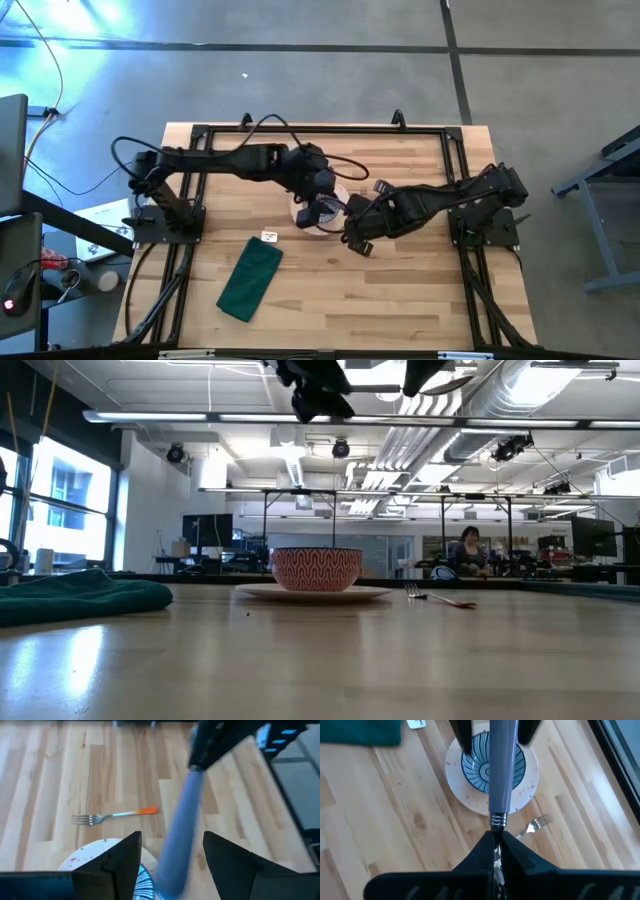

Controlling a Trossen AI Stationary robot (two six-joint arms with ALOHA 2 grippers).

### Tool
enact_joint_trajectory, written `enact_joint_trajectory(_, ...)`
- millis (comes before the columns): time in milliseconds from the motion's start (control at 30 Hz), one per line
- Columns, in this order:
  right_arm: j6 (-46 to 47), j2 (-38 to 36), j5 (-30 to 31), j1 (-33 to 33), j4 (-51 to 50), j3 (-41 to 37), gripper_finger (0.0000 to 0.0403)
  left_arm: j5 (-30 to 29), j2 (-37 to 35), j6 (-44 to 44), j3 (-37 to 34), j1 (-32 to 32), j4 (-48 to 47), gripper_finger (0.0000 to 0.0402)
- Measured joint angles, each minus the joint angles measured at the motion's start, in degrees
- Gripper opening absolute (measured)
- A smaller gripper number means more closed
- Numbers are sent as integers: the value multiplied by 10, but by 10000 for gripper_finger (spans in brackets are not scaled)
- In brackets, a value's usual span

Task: Set table place
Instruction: Put the spoon on the stripe red bowl

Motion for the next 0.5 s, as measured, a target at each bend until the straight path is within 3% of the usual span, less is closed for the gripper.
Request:
enact_joint_trajectory(200, -25, 0, -3, -9, 18, 0, 0, -21, 8, 2, 0, 0, 11, 205)
enact_joint_trajectory(500, -47, 0, -24, -22, 19, 0, 0, -3, 1, 5, 38, 0, 4, 205)
